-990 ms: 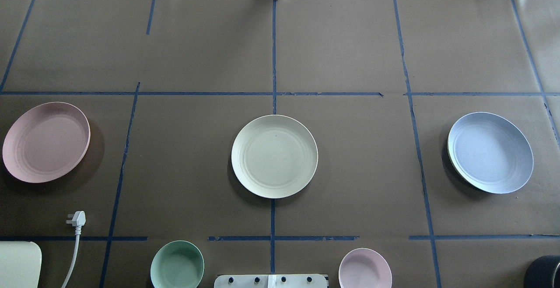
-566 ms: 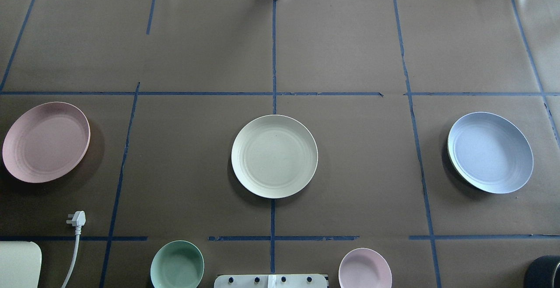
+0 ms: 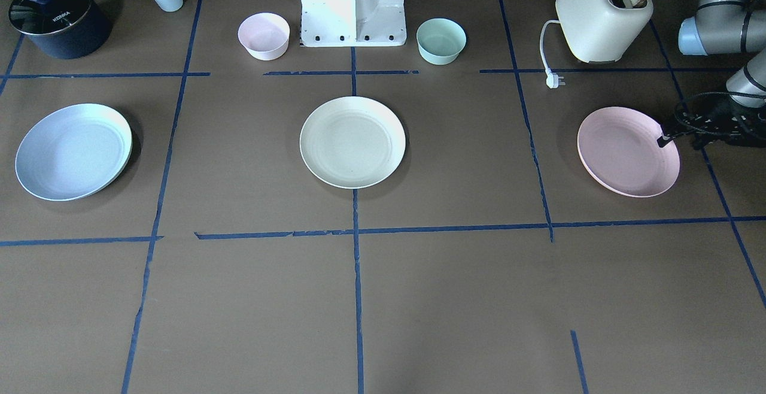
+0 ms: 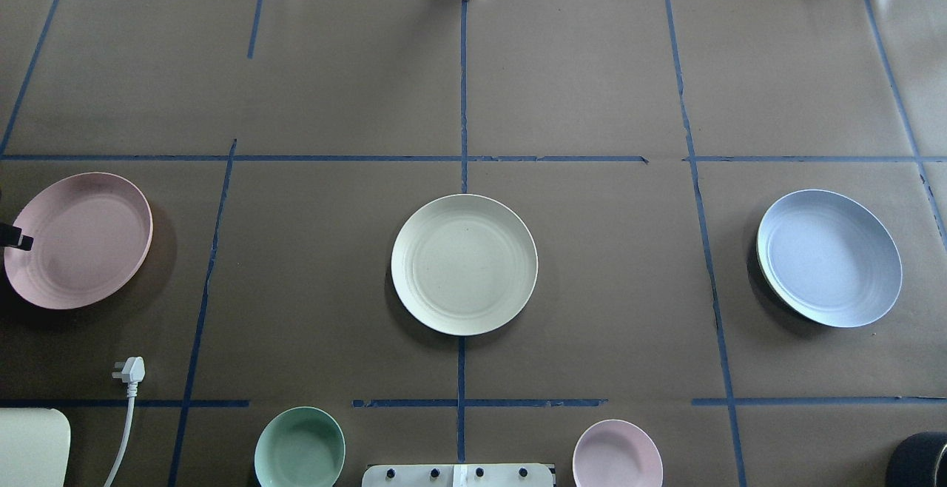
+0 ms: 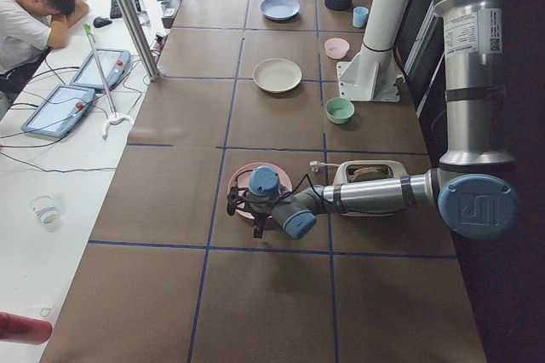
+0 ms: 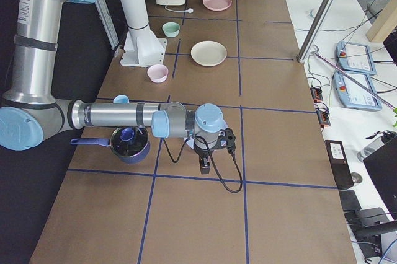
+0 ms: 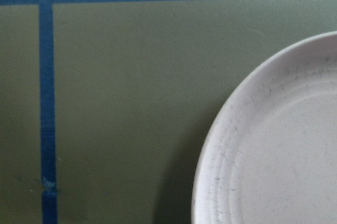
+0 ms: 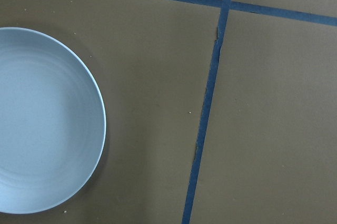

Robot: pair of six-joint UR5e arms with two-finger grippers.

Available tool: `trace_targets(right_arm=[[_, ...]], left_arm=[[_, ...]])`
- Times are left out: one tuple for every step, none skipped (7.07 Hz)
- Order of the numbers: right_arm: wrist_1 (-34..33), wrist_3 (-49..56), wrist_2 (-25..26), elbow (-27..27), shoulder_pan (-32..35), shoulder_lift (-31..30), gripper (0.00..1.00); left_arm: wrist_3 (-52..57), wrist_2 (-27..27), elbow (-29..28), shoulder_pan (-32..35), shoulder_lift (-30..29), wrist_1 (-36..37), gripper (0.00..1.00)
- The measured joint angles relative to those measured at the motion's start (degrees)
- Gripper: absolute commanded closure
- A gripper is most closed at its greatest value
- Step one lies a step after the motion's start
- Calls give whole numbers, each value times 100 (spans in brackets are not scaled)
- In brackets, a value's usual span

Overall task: Stack three plates with pink and blue
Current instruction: 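Grasp the rim of the pink plate with the left gripper, then lift the pink plate and lower it onto the cream plate with the left gripper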

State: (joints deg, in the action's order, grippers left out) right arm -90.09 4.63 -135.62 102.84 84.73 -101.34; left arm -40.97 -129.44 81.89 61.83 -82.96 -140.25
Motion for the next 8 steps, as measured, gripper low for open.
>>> trace_targets(right_arm=[[0, 2, 0, 0, 0, 0, 0], [0, 2, 0, 0, 0, 0, 0], [0, 2, 0, 0, 0, 0, 0], [0, 2, 0, 0, 0, -2, 0], [0, 2, 0, 4, 0, -6, 0], [0, 2, 0, 7, 0, -7, 0], [0, 2, 0, 8, 0, -14, 0], [0, 3, 0, 8, 0, -25, 0]], left_arm=[[-144, -48, -3, -51, -11, -6, 95], [-211, -156, -1, -73, -15, -12, 100], [-269, -293, 35, -77, -21, -22, 100], [-440, -537, 139, -78, -31, -28, 100], [-840, -860, 336, -79, -85, -31, 100], [-1447, -1071, 614, -79, -220, -28, 100], [-2231, -1150, 933, -86, -485, 0, 100], [-3012, -1156, 1160, -181, -896, 33, 100]])
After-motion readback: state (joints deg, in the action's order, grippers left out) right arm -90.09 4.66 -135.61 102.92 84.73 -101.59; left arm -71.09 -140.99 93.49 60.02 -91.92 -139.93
